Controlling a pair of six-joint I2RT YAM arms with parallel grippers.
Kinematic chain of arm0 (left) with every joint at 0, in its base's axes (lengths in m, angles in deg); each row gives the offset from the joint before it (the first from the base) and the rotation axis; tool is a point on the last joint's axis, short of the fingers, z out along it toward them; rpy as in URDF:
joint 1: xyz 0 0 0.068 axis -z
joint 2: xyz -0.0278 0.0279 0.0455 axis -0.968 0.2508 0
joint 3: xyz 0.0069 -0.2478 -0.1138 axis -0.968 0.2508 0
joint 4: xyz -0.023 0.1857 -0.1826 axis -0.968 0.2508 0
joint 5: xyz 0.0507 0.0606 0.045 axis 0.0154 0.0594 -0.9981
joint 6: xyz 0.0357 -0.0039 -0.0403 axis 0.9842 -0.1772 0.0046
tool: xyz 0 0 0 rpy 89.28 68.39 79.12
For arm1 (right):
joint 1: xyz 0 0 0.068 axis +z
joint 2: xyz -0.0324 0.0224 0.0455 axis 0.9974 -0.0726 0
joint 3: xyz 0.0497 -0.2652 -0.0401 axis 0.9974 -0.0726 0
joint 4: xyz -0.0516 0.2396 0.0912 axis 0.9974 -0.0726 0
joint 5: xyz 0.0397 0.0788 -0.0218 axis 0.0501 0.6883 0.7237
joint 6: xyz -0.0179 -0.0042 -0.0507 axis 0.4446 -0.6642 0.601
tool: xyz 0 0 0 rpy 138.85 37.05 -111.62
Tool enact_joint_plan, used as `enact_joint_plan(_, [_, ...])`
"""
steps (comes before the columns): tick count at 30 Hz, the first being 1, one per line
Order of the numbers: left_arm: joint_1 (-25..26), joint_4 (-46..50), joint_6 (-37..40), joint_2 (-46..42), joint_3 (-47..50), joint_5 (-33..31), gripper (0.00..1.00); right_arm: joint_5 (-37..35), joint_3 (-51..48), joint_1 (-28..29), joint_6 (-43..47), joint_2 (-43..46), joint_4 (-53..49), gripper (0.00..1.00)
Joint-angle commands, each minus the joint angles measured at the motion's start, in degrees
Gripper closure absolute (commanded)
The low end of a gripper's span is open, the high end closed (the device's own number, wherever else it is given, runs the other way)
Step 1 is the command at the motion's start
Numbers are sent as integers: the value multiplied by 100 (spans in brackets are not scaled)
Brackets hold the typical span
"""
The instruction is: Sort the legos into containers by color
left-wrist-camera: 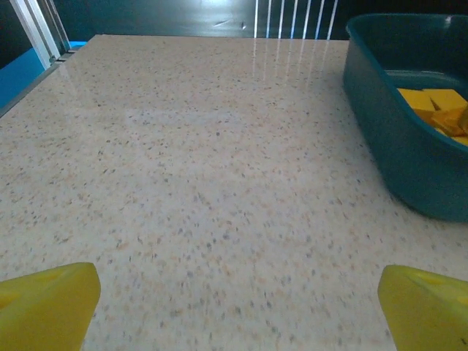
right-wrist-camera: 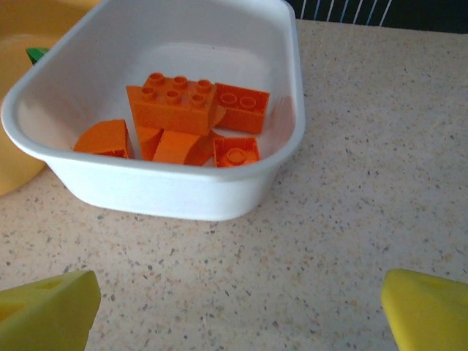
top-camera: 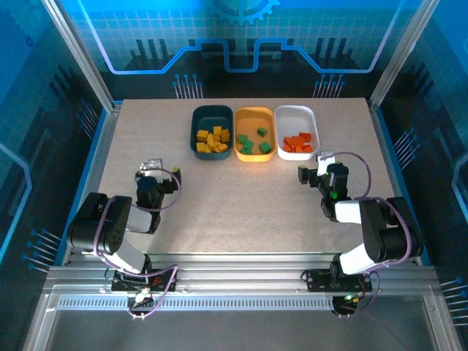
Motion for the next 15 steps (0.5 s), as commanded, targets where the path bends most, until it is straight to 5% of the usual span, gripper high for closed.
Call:
enact_joint_plan(1, [-110, 696, -211, -129, -518, 109, 1, -107, 156, 45, 31, -29, -1, 0])
enact_joint_plan(15, [-112, 767, -143, -127, -575, 285, 1, -118, 148, 58, 41, -31, 16, 0])
